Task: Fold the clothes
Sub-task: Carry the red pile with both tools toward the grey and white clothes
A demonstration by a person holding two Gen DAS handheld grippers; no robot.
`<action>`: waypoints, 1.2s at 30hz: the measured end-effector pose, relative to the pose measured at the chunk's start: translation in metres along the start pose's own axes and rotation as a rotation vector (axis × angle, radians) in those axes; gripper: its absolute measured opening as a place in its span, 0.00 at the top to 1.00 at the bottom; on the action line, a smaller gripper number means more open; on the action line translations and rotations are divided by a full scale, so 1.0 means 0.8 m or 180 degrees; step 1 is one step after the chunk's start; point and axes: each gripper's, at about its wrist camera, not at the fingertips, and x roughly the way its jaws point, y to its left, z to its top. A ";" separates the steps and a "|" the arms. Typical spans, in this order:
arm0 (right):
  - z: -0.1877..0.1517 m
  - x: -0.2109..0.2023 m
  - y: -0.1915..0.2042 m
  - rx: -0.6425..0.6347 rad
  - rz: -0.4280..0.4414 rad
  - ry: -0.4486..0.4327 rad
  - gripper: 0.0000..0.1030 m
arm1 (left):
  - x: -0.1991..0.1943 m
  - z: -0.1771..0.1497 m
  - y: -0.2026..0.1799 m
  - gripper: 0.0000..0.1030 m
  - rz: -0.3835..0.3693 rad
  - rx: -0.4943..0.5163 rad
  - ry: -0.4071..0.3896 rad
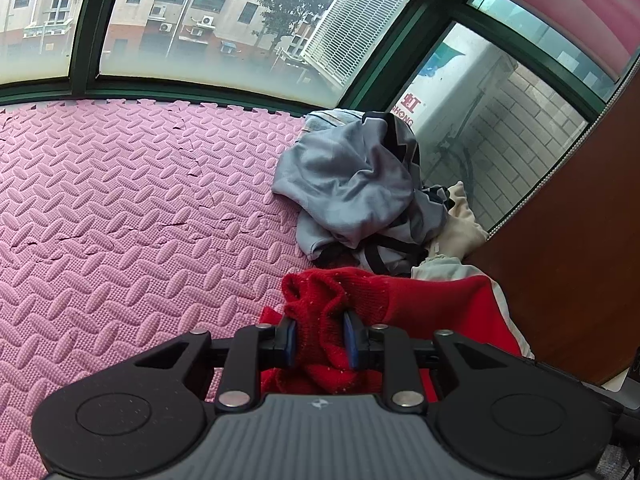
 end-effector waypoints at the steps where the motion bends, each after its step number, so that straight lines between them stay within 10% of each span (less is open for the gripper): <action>1: 0.000 0.000 0.000 -0.0004 0.0001 0.0000 0.71 | 0.000 0.000 0.000 0.75 0.0004 0.0005 0.0000; 36: -0.005 0.009 0.011 -0.0050 -0.0045 0.0135 0.67 | -0.009 -0.006 0.015 0.76 0.0068 -0.0101 -0.0018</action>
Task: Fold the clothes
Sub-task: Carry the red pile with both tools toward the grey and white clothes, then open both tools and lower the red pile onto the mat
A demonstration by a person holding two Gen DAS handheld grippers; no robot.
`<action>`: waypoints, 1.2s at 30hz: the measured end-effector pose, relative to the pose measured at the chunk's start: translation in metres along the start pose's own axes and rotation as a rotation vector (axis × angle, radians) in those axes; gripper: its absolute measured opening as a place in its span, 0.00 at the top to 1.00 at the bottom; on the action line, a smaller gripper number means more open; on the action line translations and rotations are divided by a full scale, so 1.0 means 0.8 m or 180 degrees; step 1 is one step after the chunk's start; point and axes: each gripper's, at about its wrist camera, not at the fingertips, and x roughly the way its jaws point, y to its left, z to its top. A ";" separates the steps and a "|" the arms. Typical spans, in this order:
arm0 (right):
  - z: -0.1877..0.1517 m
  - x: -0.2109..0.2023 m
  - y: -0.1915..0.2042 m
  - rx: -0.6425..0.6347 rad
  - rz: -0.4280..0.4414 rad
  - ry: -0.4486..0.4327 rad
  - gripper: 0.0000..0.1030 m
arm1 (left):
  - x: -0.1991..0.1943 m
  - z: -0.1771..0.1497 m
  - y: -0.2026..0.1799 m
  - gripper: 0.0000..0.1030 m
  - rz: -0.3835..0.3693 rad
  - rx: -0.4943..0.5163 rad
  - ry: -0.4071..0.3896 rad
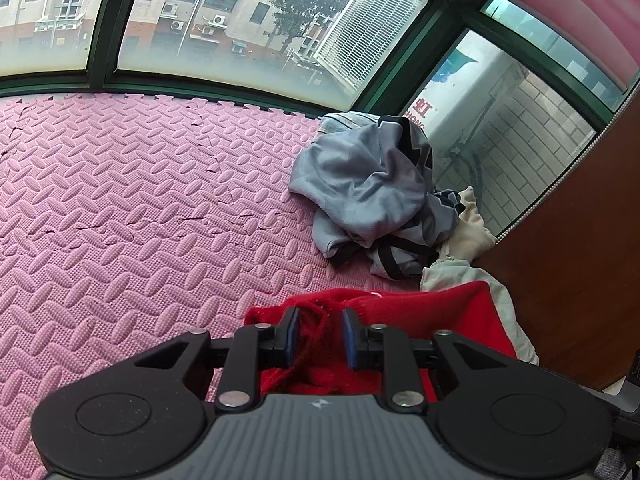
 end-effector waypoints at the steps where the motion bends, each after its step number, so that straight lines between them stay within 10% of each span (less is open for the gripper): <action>1: -0.002 0.002 -0.001 -0.0002 -0.0029 0.0024 0.66 | 0.000 0.000 0.000 0.76 0.0006 0.0013 0.0001; 36: -0.063 0.018 0.079 -0.1115 -0.0358 0.0034 0.19 | -0.021 -0.026 -0.008 0.15 0.0329 0.0403 -0.0082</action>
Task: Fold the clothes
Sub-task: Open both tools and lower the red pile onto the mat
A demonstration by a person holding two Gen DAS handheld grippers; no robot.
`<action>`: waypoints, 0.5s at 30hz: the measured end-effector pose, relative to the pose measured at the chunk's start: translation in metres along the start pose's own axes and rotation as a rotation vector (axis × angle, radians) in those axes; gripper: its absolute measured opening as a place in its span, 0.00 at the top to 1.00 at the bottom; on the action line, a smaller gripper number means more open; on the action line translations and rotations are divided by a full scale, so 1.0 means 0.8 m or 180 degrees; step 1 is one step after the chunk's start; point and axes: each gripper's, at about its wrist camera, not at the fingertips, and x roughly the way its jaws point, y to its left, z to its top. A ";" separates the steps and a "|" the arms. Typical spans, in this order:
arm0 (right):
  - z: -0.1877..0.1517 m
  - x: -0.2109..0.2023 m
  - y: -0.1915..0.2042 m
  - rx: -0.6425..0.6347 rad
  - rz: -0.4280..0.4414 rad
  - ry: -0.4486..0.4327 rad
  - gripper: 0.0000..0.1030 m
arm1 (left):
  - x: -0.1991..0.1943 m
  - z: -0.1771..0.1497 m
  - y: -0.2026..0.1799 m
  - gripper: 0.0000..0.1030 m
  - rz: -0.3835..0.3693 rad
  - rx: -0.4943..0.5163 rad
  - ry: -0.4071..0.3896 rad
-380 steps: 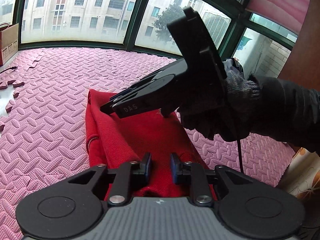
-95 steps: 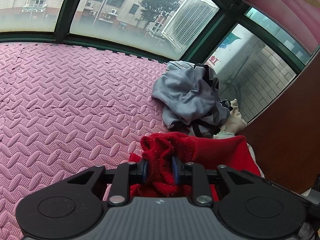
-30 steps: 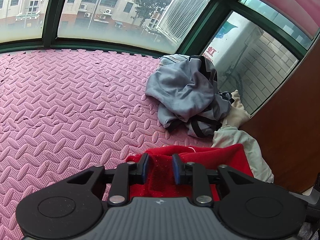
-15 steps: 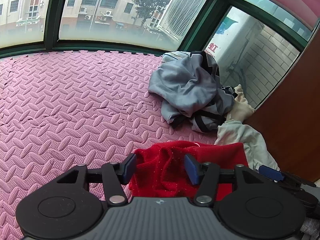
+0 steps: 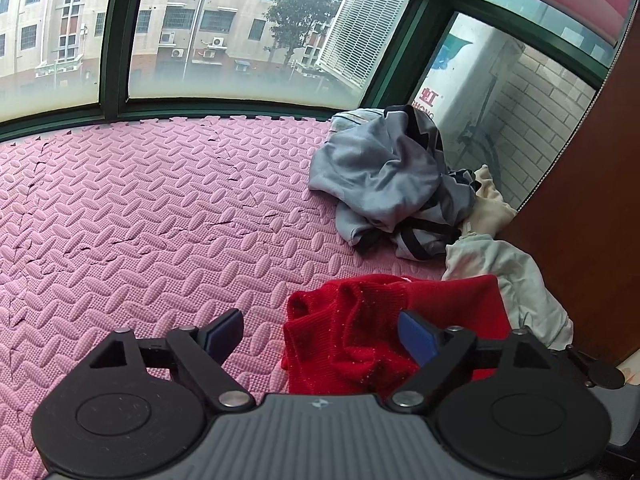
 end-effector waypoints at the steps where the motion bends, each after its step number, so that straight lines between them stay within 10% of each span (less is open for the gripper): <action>1: -0.002 0.003 0.004 -0.0028 0.0000 0.0017 0.19 | 0.000 -0.001 0.000 0.15 0.0008 0.0005 0.0003; 15: 0.049 0.005 0.010 -0.0002 0.0125 -0.0193 0.08 | -0.028 -0.008 0.002 0.00 0.0155 0.0206 -0.0214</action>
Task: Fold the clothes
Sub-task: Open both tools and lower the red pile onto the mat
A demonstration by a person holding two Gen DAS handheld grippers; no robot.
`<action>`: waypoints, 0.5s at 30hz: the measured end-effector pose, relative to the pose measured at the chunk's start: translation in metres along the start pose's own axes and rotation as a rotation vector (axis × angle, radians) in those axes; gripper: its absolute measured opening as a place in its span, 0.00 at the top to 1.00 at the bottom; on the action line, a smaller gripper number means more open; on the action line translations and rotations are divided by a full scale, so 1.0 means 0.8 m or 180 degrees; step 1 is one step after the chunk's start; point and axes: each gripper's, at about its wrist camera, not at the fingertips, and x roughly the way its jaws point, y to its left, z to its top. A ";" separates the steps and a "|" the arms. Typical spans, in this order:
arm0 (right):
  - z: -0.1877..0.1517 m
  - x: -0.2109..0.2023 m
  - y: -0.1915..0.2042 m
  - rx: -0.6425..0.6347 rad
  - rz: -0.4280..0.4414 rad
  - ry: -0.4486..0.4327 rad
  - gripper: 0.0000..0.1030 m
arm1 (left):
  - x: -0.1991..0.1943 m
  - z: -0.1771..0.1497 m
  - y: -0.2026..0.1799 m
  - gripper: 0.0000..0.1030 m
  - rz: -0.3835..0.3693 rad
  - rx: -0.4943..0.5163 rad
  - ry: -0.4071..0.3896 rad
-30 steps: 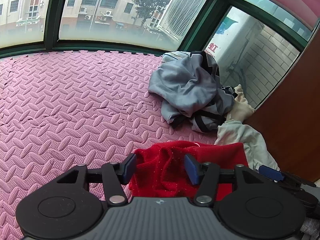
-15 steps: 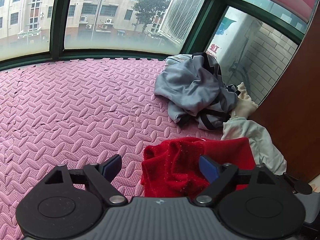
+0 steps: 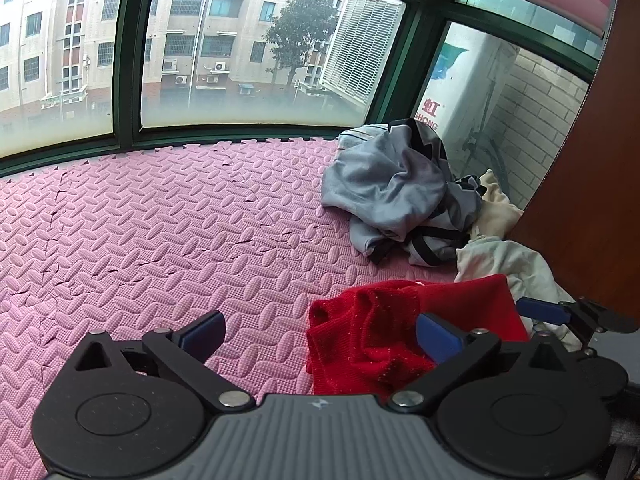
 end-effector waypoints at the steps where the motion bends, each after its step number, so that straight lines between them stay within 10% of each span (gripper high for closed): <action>1: 0.005 0.004 0.000 0.0024 0.0007 -0.0004 0.08 | -0.002 0.000 0.001 0.00 0.0004 0.0008 -0.0012; 15: 0.018 0.078 0.001 0.0307 -0.0012 0.0185 0.06 | -0.010 -0.003 0.015 0.00 0.0126 0.0019 -0.0052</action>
